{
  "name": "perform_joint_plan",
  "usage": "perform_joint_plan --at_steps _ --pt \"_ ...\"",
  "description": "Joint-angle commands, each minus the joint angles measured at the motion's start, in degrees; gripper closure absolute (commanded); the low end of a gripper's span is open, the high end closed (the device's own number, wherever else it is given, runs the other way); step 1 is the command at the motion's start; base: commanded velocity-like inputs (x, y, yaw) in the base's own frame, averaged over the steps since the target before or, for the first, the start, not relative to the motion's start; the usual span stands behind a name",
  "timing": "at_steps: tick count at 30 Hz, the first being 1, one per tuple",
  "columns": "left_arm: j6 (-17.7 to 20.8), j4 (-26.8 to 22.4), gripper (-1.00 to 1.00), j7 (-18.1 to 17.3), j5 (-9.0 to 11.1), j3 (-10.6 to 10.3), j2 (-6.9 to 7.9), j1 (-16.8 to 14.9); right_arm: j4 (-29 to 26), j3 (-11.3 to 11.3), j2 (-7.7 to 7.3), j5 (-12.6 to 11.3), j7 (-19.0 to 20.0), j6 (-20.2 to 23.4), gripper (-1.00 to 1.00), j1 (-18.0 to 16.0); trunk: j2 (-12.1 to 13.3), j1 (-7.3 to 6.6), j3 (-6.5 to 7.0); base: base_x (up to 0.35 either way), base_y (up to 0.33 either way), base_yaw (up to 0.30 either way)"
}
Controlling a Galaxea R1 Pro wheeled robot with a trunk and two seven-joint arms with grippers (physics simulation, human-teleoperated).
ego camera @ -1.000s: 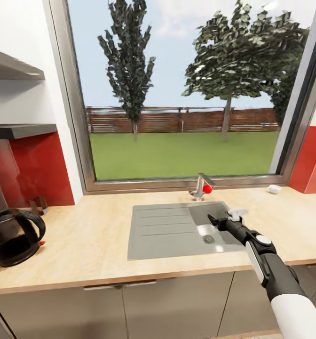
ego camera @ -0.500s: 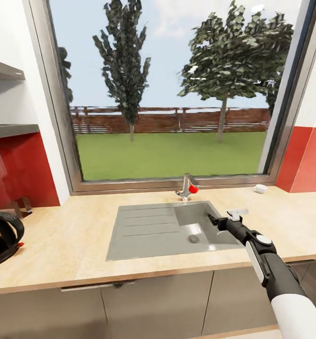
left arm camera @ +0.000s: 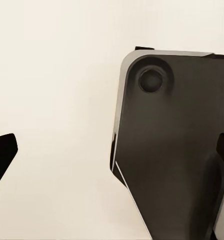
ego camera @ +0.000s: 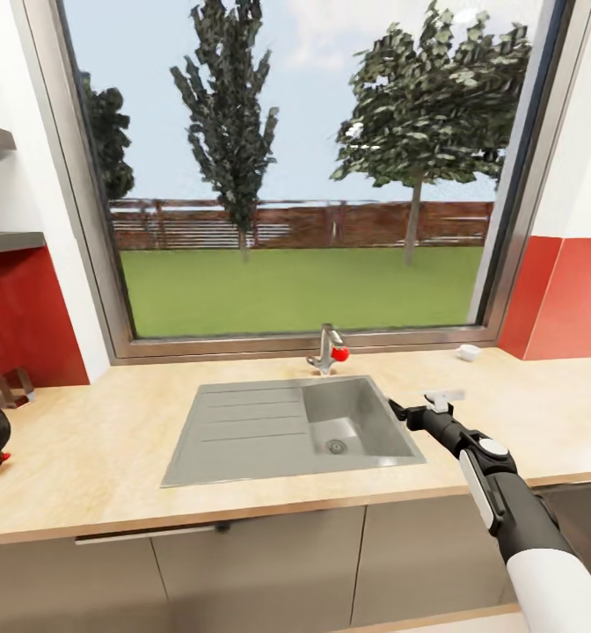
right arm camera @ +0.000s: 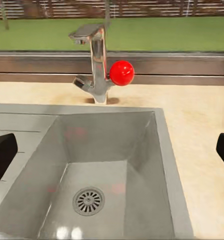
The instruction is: Set up a coffee station on the kitchen countertop: keep the coffee maker on the countertop, move the bottle of coffee from the kitchen shelf to the counter next to the coffee maker, place a paper coffee filter on top of the coffee maker, put the saucer next to the coffee maker with the coffee cup on the saucer, and place the electric kettle next to the coffee maker.
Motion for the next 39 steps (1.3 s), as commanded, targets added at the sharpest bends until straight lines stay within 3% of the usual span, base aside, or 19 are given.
perform_joint_plan --at_steps 1,17,39 --pt "-0.2 0.0 -1.0 0.2 -0.6 0.4 0.0 0.0 -0.1 -0.1 0.03 -0.1 0.3 0.3 -1.0 0.0 0.0 0.02 0.0 0.06 -0.272 0.0" --pt "-0.2 0.0 -1.0 0.2 -0.6 0.5 0.07 0.0 0.1 -0.2 -0.11 -0.2 0.3 0.3 -1.0 0.1 0.0 0.02 -0.03 0.085 -0.272 0.0" --pt "0.0 0.0 -1.0 0.2 -0.6 0.4 0.02 0.0 0.0 -0.3 0.05 -0.4 0.3 0.3 -1.0 0.1 0.0 0.02 -1.14 0.133 -0.261 0.0"
